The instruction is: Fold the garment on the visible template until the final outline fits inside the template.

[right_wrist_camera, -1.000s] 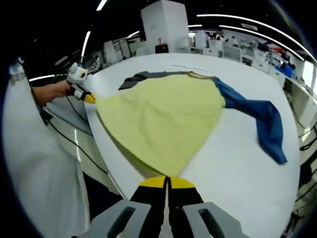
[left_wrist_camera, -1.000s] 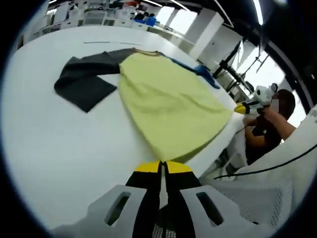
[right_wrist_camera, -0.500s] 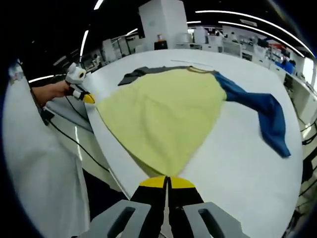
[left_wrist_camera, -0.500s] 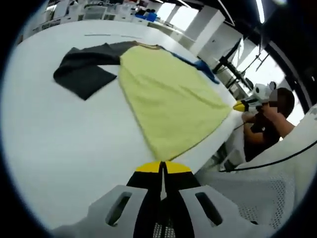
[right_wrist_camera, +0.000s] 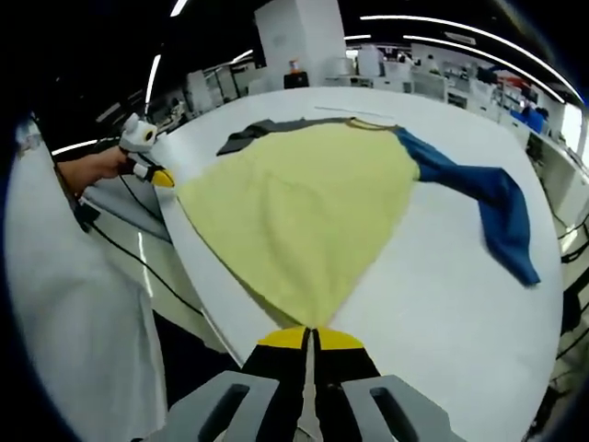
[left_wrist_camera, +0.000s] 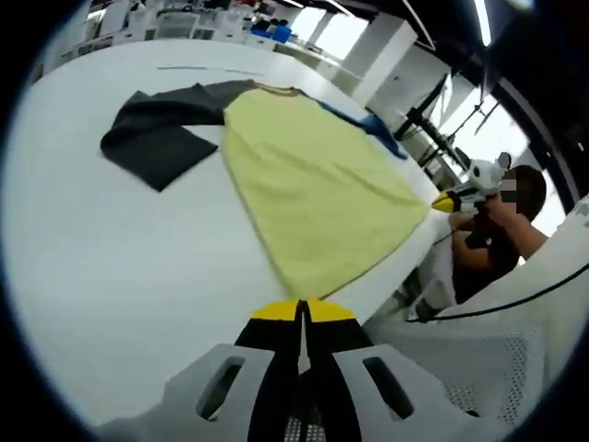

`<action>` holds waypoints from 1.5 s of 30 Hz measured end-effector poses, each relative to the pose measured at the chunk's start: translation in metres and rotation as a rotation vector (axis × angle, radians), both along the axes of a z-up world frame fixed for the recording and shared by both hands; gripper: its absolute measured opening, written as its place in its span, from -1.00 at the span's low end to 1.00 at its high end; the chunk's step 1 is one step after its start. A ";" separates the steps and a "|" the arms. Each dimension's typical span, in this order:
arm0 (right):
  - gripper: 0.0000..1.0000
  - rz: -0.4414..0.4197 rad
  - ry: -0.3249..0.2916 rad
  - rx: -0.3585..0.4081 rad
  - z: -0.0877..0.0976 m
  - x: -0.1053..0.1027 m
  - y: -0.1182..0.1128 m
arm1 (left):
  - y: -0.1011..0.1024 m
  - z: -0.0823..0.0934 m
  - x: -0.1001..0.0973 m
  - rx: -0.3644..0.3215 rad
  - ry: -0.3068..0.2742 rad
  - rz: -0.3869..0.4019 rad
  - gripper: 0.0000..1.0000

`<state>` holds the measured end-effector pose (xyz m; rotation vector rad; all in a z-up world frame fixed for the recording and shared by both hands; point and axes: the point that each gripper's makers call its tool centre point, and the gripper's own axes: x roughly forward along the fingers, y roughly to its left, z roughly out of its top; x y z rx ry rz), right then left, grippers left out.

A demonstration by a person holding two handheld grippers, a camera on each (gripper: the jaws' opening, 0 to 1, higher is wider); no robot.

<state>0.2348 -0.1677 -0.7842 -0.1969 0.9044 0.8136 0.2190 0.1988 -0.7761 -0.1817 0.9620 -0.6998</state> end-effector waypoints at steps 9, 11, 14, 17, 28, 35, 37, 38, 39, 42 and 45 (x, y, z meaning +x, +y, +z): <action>-0.94 -0.033 -0.013 0.015 0.005 0.002 -0.006 | 0.000 0.005 0.006 -0.002 -0.023 0.010 -1.00; -0.90 -0.048 -0.020 0.023 0.007 0.005 -0.008 | 0.000 0.007 0.008 0.000 -0.034 0.008 -0.99; -0.80 -0.094 -0.027 0.054 0.010 0.010 -0.010 | 0.004 0.010 0.016 0.004 -0.066 0.037 -0.82; -0.79 -0.113 -0.028 0.066 0.011 0.012 -0.012 | 0.004 0.013 0.017 -0.005 -0.079 0.041 -0.79; -0.61 -0.174 -0.071 0.089 0.020 0.022 -0.016 | 0.004 0.018 0.023 -0.022 -0.117 0.073 -0.54; -0.54 -0.217 -0.097 0.085 0.022 0.029 -0.025 | 0.005 0.022 0.025 -0.032 -0.131 0.078 -0.53; -0.54 -0.232 -0.104 0.086 0.022 0.033 -0.028 | 0.005 0.023 0.026 -0.036 -0.132 0.080 -0.52; -0.53 -0.239 -0.107 0.086 0.022 0.034 -0.030 | 0.005 0.023 0.027 -0.037 -0.133 0.080 -0.52; -0.53 -0.244 -0.112 0.086 0.023 0.036 -0.031 | 0.005 0.023 0.027 -0.037 -0.134 0.081 -0.51; -0.53 -0.265 -0.125 0.087 0.024 0.041 -0.035 | 0.005 0.024 0.028 -0.038 -0.135 0.083 -0.50; -0.53 -0.286 -0.141 0.081 0.026 0.047 -0.041 | 0.004 0.026 0.032 -0.049 -0.146 0.086 -0.47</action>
